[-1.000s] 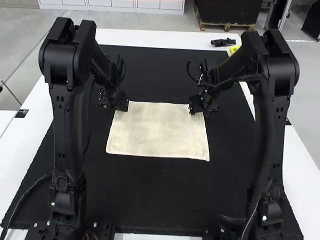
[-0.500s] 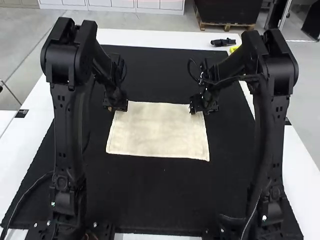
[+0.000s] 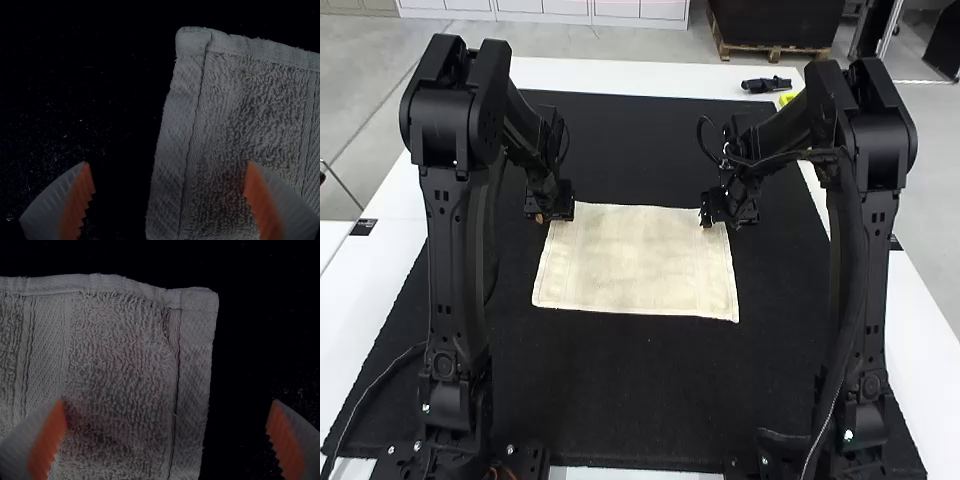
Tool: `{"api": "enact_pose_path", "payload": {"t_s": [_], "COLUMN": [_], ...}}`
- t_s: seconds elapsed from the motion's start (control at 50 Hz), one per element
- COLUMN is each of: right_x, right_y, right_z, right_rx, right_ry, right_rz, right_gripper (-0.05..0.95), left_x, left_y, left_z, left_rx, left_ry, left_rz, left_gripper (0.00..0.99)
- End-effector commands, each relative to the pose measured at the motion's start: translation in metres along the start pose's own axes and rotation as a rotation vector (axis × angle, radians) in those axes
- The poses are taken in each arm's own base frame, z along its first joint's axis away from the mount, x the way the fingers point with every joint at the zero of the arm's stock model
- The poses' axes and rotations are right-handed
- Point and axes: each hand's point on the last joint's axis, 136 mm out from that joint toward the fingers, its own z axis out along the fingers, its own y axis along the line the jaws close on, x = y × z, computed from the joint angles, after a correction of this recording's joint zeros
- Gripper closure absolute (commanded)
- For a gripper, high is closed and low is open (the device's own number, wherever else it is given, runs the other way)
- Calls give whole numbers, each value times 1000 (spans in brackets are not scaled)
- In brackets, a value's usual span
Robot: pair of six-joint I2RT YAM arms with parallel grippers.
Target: Fold the towel.
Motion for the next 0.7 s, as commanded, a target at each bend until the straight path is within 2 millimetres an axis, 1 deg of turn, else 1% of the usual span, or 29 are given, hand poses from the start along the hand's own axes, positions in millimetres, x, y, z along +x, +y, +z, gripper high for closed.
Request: {"api": "enact_pose_path", "payload": {"t_s": [0.0, 0.1, 0.14, 0.18, 0.24, 0.28, 0.34, 0.46, 0.58, 0.68], "right_x": [25, 22, 16, 10, -6, -11, -15, -18, -17, -14], "right_y": [-40, -43, -43, -47, -51, -53, -54, -57, -54, -53], "right_z": [8, 4, 0, -6, -20, -27, -34, -31, -33, -32], "right_rx": [-34, -32, -43, -41, -52, -48, -48, -39, -45, -45], "right_ry": [101, 96, 78, 57, 0, -19, -39, -59, -55, -52], "right_rz": [141, 147, 148, 154, 163, 171, 177, 174, 168, 162], "right_gripper": [905, 905, 905, 905, 905, 905, 907, 907, 907, 907], "left_x": [51, 49, 41, 31, 14, 4, -6, -8, -5, -7], "left_y": [-25, -34, -36, -38, -40, -41, -42, -37, -36, -35], "left_z": [17, 14, 9, 3, -8, -15, -23, -23, -23, -22], "left_rx": [122, 166, 174, 180, 187, 188, 192, 170, 168, 166], "left_ry": [192, 190, 170, 144, 94, 65, 33, 24, 35, 19], "left_rz": [52, 51, 53, 54, 55, 57, 56, 53, 50, 50], "left_gripper": [974, 975, 975, 975, 974, 974, 974, 974, 974, 974]}}
